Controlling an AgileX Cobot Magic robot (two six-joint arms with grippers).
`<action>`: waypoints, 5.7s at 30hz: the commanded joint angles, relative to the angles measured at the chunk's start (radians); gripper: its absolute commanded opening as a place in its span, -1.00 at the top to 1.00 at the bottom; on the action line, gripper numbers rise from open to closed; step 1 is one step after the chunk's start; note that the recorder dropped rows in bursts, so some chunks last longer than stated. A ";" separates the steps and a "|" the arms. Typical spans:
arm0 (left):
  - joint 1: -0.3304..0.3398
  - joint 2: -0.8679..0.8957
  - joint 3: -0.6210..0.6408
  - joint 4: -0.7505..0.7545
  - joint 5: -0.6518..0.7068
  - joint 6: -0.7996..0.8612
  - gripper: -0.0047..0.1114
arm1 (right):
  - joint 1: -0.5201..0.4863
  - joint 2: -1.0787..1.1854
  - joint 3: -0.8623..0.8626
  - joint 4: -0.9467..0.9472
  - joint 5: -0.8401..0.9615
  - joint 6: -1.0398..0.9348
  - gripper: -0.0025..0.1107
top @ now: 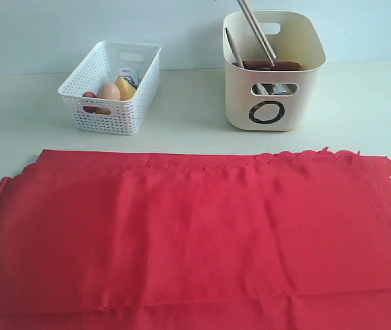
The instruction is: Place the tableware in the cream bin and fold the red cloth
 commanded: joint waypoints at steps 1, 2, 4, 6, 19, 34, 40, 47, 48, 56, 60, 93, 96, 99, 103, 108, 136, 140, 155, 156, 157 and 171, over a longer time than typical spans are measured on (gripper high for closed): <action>-0.001 -0.006 0.003 0.001 -0.002 0.000 0.92 | -0.062 0.031 -0.005 0.000 -0.204 0.194 0.96; -0.001 -0.006 0.003 0.001 -0.002 0.000 0.92 | -0.068 0.044 -0.005 0.000 -0.220 0.194 0.96; -0.001 -0.006 0.003 0.001 -0.002 0.000 0.92 | -0.081 0.075 -0.005 -0.006 -0.267 0.194 0.96; -0.001 -0.006 0.003 0.001 -0.002 0.000 0.92 | -0.084 0.104 -0.005 -0.014 -0.307 0.194 0.95; -0.001 -0.006 0.003 0.001 -0.002 0.000 0.92 | -0.087 0.168 -0.027 -0.202 -0.239 0.375 -0.01; -0.001 -0.006 0.003 0.001 -0.002 0.000 0.92 | -0.087 -0.142 -0.115 -0.518 0.467 0.372 0.38; -0.001 -0.006 0.003 0.001 -0.002 0.000 0.92 | -0.087 -0.243 -0.115 -0.495 0.601 0.283 0.96; -0.001 -0.006 0.003 0.001 -0.002 0.000 0.92 | -0.087 -0.311 -0.109 -0.263 0.602 0.194 0.96; -0.001 -0.006 0.003 0.001 -0.002 0.000 0.92 | -0.087 -0.314 -0.093 -0.168 0.602 0.132 0.96; -0.001 -0.006 0.003 0.001 -0.002 0.000 0.92 | 0.019 -0.178 0.035 0.125 0.589 0.087 0.51; -0.001 -0.006 0.003 0.001 -0.002 0.000 0.92 | 0.082 -0.064 0.037 0.155 0.499 0.072 0.18; -0.001 -0.006 0.003 0.001 -0.002 0.000 0.92 | 0.176 0.585 -0.439 -0.260 0.328 0.374 0.14; -0.001 -0.006 0.003 0.001 -0.002 0.000 0.92 | 0.176 0.585 -0.439 -0.337 0.328 0.461 0.14; -0.001 -0.006 0.003 0.001 -0.002 0.000 0.92 | 0.174 0.585 -0.439 -0.341 0.328 0.466 0.14; -0.001 -0.006 0.003 0.001 -0.002 0.000 0.92 | 0.147 0.585 -0.439 -0.320 0.331 0.494 0.14; -0.001 -0.006 0.003 0.001 -0.002 0.000 0.92 | 0.095 0.585 -0.439 -0.108 0.336 0.440 0.14; -0.001 -0.006 0.003 0.001 -0.002 0.000 0.92 | 0.085 0.639 -0.439 0.080 0.454 0.165 0.24; -0.001 -0.006 0.003 0.001 -0.002 0.000 0.92 | 0.087 0.637 -0.439 0.181 0.467 0.083 0.65; -0.001 -0.006 0.003 0.001 -0.002 0.000 0.92 | 0.083 0.518 -0.441 0.164 0.453 0.090 0.96; -0.001 -0.006 0.003 0.001 -0.002 0.000 0.92 | 0.078 0.493 -0.441 0.157 0.450 0.090 0.96; -0.001 -0.006 0.003 0.001 -0.002 0.000 0.92 | 0.078 0.473 -0.441 0.154 0.450 0.090 0.96; -0.001 -0.006 0.003 0.001 -0.002 0.000 0.92 | -0.048 0.205 -0.441 0.000 0.373 0.171 0.96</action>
